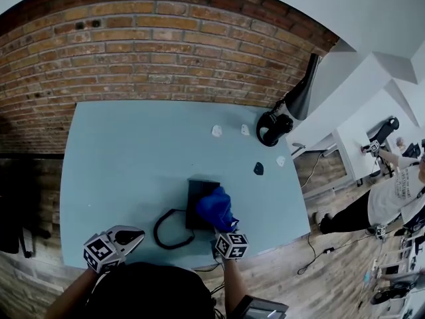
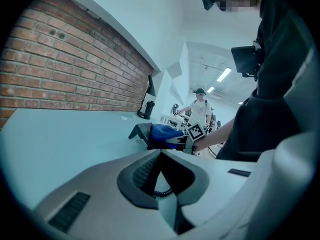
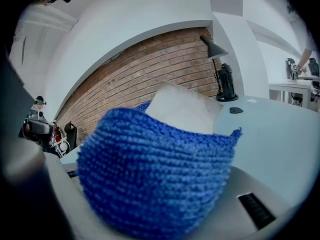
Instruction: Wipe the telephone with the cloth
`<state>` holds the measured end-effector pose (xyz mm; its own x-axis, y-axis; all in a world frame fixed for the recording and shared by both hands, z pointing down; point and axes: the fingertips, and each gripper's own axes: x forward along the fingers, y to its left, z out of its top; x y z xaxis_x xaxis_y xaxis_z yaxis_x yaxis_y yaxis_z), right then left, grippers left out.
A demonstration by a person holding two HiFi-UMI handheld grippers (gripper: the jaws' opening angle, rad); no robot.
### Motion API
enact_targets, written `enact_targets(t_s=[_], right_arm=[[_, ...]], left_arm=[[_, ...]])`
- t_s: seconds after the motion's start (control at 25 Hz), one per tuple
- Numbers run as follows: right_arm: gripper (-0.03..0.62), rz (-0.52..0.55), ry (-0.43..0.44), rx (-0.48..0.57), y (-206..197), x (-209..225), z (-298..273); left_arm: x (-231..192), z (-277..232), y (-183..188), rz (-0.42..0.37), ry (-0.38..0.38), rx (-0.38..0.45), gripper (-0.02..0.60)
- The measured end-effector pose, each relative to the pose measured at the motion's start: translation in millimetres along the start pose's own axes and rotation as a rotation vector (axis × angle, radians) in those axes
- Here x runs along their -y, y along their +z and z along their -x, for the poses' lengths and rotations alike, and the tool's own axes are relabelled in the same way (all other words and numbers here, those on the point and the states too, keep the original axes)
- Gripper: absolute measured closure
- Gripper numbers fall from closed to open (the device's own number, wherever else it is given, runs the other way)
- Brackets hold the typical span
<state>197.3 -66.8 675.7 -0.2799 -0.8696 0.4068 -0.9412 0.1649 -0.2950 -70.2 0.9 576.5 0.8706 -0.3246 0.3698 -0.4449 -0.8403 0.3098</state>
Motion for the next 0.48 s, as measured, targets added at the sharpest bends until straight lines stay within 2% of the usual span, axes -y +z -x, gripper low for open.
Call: enact_targets(t_s=[0.48], right_arm=[[0.465, -0.015, 0.004, -0.014, -18, -2, 12]], left_arm=[[0, 1, -5, 0.002, -0.003, -0.005, 0.56]])
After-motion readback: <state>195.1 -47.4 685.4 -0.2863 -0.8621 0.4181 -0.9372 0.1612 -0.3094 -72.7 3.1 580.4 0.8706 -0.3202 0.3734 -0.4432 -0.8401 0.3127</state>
